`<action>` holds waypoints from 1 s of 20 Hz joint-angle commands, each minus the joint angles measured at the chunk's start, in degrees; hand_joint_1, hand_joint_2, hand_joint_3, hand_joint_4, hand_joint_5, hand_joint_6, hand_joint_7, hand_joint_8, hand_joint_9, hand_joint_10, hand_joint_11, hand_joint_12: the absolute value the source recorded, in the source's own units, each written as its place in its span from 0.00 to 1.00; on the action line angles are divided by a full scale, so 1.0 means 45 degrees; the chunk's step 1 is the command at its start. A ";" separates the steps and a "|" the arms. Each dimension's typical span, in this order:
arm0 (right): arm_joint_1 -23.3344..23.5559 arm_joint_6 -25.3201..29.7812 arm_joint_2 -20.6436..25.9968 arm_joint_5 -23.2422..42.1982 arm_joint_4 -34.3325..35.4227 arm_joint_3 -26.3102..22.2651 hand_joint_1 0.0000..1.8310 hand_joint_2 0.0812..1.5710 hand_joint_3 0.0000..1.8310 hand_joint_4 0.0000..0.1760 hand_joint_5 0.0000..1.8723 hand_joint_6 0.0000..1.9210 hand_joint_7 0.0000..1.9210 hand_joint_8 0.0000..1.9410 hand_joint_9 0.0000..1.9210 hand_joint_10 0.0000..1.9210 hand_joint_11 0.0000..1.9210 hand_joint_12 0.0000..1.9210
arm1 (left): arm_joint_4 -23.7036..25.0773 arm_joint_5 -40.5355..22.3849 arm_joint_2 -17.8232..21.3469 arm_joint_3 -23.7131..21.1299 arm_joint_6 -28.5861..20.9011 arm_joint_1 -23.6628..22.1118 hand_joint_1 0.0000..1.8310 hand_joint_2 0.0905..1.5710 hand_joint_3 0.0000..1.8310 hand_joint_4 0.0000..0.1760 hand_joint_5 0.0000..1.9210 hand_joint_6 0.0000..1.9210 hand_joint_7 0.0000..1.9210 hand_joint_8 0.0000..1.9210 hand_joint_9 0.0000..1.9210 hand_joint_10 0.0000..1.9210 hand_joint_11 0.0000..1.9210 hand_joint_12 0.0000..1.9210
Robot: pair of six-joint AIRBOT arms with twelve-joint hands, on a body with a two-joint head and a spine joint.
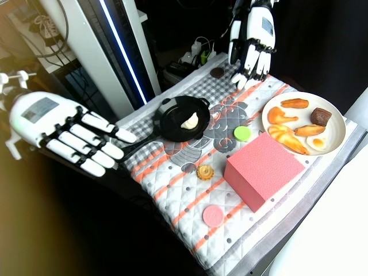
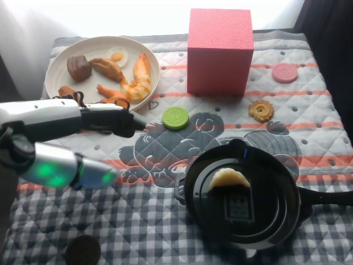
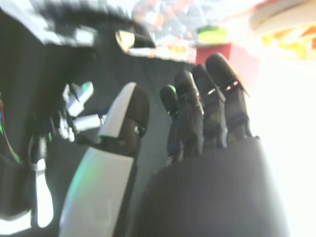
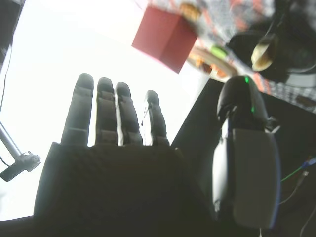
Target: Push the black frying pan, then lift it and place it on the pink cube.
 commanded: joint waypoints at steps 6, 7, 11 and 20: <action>0.0050 -0.0001 0.0067 0.1216 0.0093 0.0071 0.22 0.76 0.00 0.00 0.00 0.00 0.00 0.00 0.00 0.00 0.00 0.34 | 0.5545 0.0088 -0.0369 -0.0015 -0.4339 -0.1617 0.20 0.93 0.00 0.00 0.09 0.04 0.12 0.00 0.06 0.07 0.00 0.20; 0.0048 0.0037 0.0068 0.1216 0.0092 0.0108 0.22 0.76 0.00 0.00 0.00 0.00 0.00 0.00 0.00 0.00 0.00 0.37 | 0.7319 0.0144 -0.0549 0.0044 -0.5770 -0.1869 0.14 0.95 0.00 0.00 0.07 0.02 0.09 0.00 0.04 0.05 0.00 0.04; 0.0047 0.0337 0.0054 0.1220 0.0090 0.0248 0.20 0.77 0.00 0.00 0.00 0.00 0.00 0.00 0.00 0.00 0.00 0.38 | 1.3233 -0.0303 -0.1361 0.0491 -1.0776 -0.2637 0.21 0.94 0.00 0.00 0.15 0.01 0.15 0.01 0.09 0.04 0.00 0.25; 0.0045 0.0617 -0.0124 0.1216 0.0081 0.0410 0.16 0.81 0.00 0.00 0.00 0.00 0.00 0.00 0.00 0.00 0.00 0.38 | 1.5715 -0.0835 -0.2385 0.0964 -1.3027 -0.2161 0.43 0.79 0.00 0.00 0.34 0.09 0.35 0.08 0.26 0.13 0.00 0.56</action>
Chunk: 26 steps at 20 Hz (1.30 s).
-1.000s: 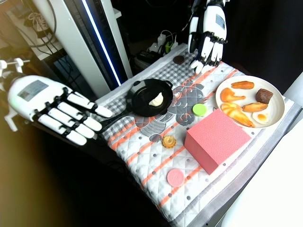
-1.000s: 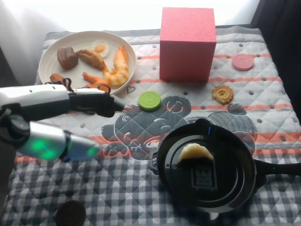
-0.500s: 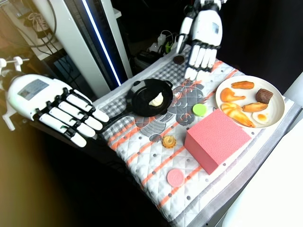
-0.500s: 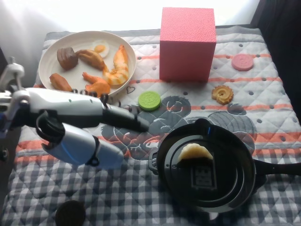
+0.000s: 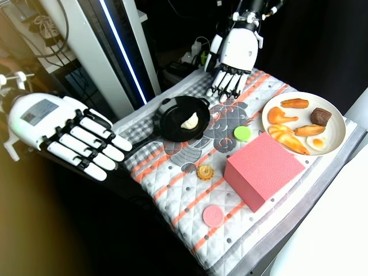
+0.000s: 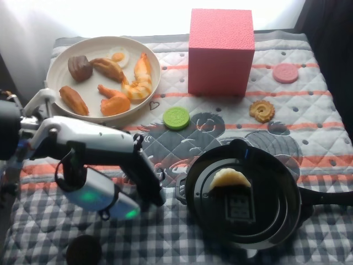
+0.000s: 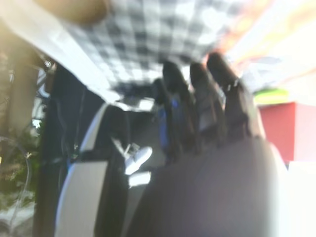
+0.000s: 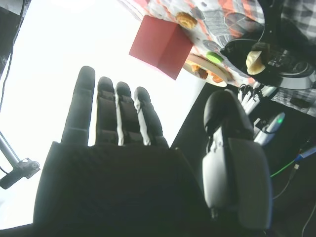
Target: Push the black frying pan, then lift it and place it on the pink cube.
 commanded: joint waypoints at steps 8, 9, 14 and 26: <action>0.0041 0.0079 0.0004 0.1448 0.0248 0.0157 0.17 0.81 0.00 0.00 0.00 0.00 0.00 0.00 0.00 0.00 0.00 0.55 | -0.0923 -0.0532 -0.1095 0.0333 0.0924 0.0075 0.25 0.90 0.00 0.00 0.23 0.27 0.29 0.09 0.20 0.15 0.00 0.46; 0.0041 0.0103 0.0005 0.1448 0.0262 0.0169 0.17 0.81 0.00 0.00 0.00 0.00 0.00 0.00 0.00 0.00 0.00 0.56 | -0.1100 -0.0606 -0.1203 0.0360 0.1085 0.0074 0.20 0.91 0.00 0.00 0.21 0.24 0.28 0.06 0.18 0.12 0.00 0.42; 0.0038 0.0127 -0.0012 0.1450 0.0286 0.0171 0.16 0.83 0.00 0.00 0.00 0.00 0.00 0.00 0.00 0.00 0.00 0.63 | -0.1935 -0.0748 -0.1654 0.0567 0.1811 0.0072 0.32 0.87 0.00 0.00 0.26 0.10 0.30 0.02 0.21 0.05 0.00 0.43; 0.0005 0.0128 -0.0008 0.1452 0.0329 0.0176 0.15 0.82 0.00 0.00 0.00 0.00 0.00 0.00 0.00 0.00 0.00 0.59 | -0.3556 -0.1097 -0.2646 0.0934 0.3317 0.0165 0.33 0.79 0.00 0.00 0.29 0.02 0.28 0.00 0.23 0.01 0.00 0.36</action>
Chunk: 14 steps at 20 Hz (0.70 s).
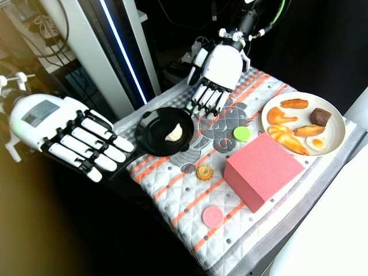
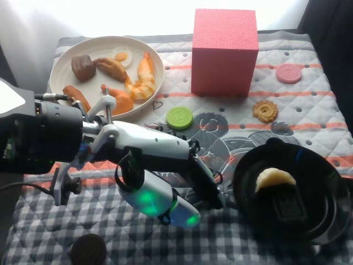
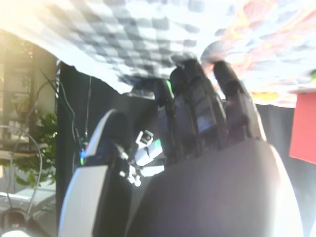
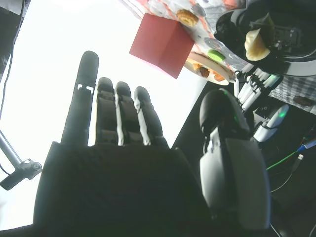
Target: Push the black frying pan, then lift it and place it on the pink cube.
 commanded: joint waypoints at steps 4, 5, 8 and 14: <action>0.0000 0.0033 0.0018 0.1445 0.0262 0.0087 0.15 0.82 0.00 0.00 0.00 0.00 0.00 0.00 0.00 0.00 0.00 0.48 | -0.0792 -0.0776 -0.0537 -0.0033 0.0430 0.0006 0.21 0.85 0.01 0.00 0.33 0.03 0.31 0.01 0.25 0.01 0.00 0.44; -0.0004 0.0033 0.0018 0.1445 0.0266 0.0089 0.15 0.82 0.00 0.00 0.00 0.00 0.00 0.00 0.00 0.00 0.00 0.48 | -0.0968 -0.0805 -0.0615 -0.0014 0.0610 -0.0002 0.18 0.87 0.01 0.00 0.31 0.03 0.30 0.00 0.24 0.01 0.00 0.44; -0.0008 0.0033 0.0018 0.1444 0.0269 0.0089 0.15 0.82 0.00 0.00 0.00 0.00 0.00 0.00 0.00 0.00 0.00 0.53 | -0.1290 -0.0842 -0.0826 0.0088 0.0913 -0.0043 0.12 0.92 0.01 0.00 0.32 0.04 0.31 0.01 0.25 0.01 0.00 0.50; -0.0028 0.0033 0.0029 0.1445 0.0299 0.0098 0.16 0.83 0.00 0.00 0.00 0.00 0.00 0.00 0.00 0.00 0.00 0.49 | -0.1500 -0.0874 -0.1235 0.0270 0.1210 -0.0122 0.30 0.85 0.00 0.00 0.26 0.06 0.23 0.01 0.18 0.01 0.00 0.22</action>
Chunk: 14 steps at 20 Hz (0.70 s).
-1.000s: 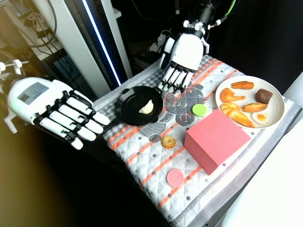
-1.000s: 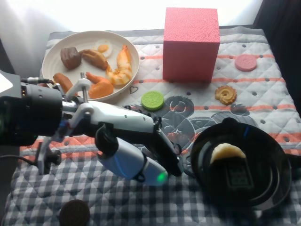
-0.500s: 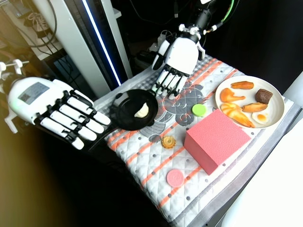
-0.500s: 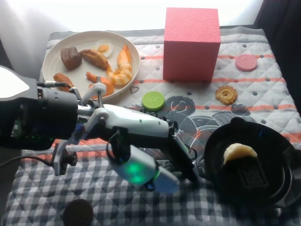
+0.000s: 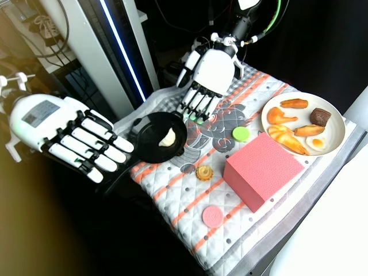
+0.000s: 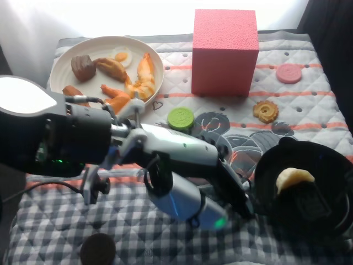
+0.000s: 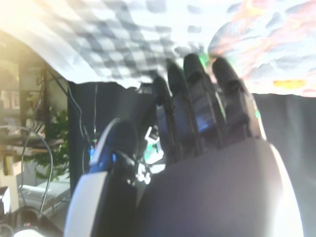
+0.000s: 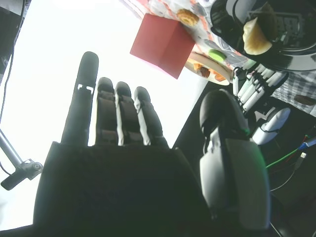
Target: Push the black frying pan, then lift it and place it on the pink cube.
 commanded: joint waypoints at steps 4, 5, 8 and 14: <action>0.0055 0.0023 0.0029 0.1455 0.0251 0.0099 0.19 0.83 0.00 0.00 0.00 0.00 0.00 0.00 0.00 0.00 0.00 0.49 | -0.0617 -0.0619 -0.0299 0.0032 0.0066 0.0007 0.31 0.79 0.00 0.00 0.23 0.20 0.26 0.01 0.20 0.01 0.00 0.30; 0.0055 0.0023 0.0029 0.1455 0.0253 0.0098 0.18 0.84 0.00 0.00 0.00 0.00 0.00 0.00 0.00 0.00 0.00 0.49 | -0.0643 -0.0597 -0.0323 0.0055 0.0090 0.0007 0.30 0.77 0.00 0.00 0.20 0.18 0.25 0.00 0.20 0.01 0.00 0.31; 0.0018 0.0039 0.0029 0.1453 0.0278 0.0094 0.19 0.83 0.00 0.00 0.00 0.00 0.00 0.00 0.00 0.00 0.00 0.48 | -0.0766 -0.0530 -0.0207 0.0073 0.0093 0.0106 0.28 0.76 0.00 0.00 0.18 0.26 0.25 0.01 0.20 0.01 0.00 0.37; -0.0190 0.0109 0.0239 0.1447 0.0458 -0.0178 0.36 0.77 0.00 0.00 0.00 0.00 0.00 0.00 0.00 0.00 0.00 0.35 | -0.1174 -0.0178 0.1335 -0.0434 -0.0098 0.0315 0.38 0.87 0.01 0.57 0.23 0.81 0.32 0.03 0.26 0.07 0.00 0.55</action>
